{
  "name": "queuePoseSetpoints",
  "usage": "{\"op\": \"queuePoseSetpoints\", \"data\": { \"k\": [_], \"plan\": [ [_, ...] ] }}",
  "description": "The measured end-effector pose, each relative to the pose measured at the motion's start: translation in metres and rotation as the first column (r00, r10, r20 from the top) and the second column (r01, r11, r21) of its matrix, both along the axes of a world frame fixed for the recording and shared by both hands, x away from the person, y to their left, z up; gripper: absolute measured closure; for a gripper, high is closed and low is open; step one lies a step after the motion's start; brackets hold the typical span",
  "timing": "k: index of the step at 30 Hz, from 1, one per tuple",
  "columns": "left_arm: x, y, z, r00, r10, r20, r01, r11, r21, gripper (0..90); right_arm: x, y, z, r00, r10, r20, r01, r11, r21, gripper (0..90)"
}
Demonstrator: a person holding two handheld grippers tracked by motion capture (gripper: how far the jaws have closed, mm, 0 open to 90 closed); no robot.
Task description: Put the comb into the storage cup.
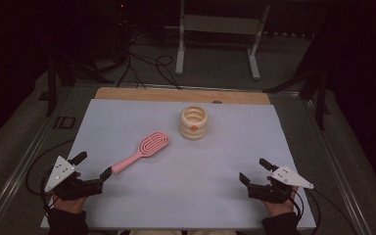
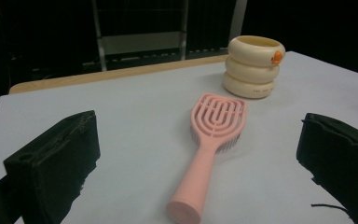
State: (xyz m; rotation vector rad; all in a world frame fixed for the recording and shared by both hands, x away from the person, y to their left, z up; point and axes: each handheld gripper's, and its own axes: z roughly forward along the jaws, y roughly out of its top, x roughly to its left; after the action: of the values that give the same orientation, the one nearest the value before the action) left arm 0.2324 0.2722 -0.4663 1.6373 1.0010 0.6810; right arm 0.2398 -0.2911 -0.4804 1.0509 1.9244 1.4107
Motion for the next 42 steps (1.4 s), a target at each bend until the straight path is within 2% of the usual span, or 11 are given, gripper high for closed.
{"op": "queuePoseSetpoints", "data": {
  "k": [7,10,18,22,37,38,42],
  "plan": [
    [0.0,0.0,0.0,1.0,0.0,-0.003,0.0,1.0,0.005,0.3,0.0,0.001,-0.001,1.0,0.003,-0.009,-0.003,1.0,0.0,7.9],
    [0.001,-0.001,0.001,0.9997,0.008,-0.024,-0.008,0.9998,0.02,0.3,0.001,0.001,-0.001,0.9999,0.003,-0.012,-0.003,1.0,0.002,7.9],
    [0.004,-0.002,0.004,0.9988,0.016,-0.047,-0.014,0.9994,0.03,0.3,0.0,-0.001,-0.002,0.9999,-0.007,-0.014,0.007,1.0,0.003,7.9],
    [0.006,-0.005,0.01,0.9984,0.013,-0.055,-0.01,0.9983,0.058,0.3,0.001,-0.001,-0.002,0.9998,-0.007,-0.018,0.007,1.0,0.006,7.9],
    [0.012,-0.005,0.015,0.9971,0.005,-0.076,0.001,0.9974,0.072,0.3,0.001,-0.002,-0.002,0.9998,-0.011,-0.017,0.011,1.0,0.008,7.9],
    [0.014,-0.007,0.016,0.9958,-0.001,-0.092,0.009,0.9968,0.08,0.3,0.001,-0.002,-0.002,0.9998,-0.01,-0.016,0.01,1.0,0.008,7.9],
    [0.017,-0.008,0.017,0.9948,-0.011,-0.101,0.021,0.9954,0.093,0.3,0.001,-0.002,-0.002,0.9998,-0.012,-0.016,0.012,1.0,0.006,7.9]
  ]
}}
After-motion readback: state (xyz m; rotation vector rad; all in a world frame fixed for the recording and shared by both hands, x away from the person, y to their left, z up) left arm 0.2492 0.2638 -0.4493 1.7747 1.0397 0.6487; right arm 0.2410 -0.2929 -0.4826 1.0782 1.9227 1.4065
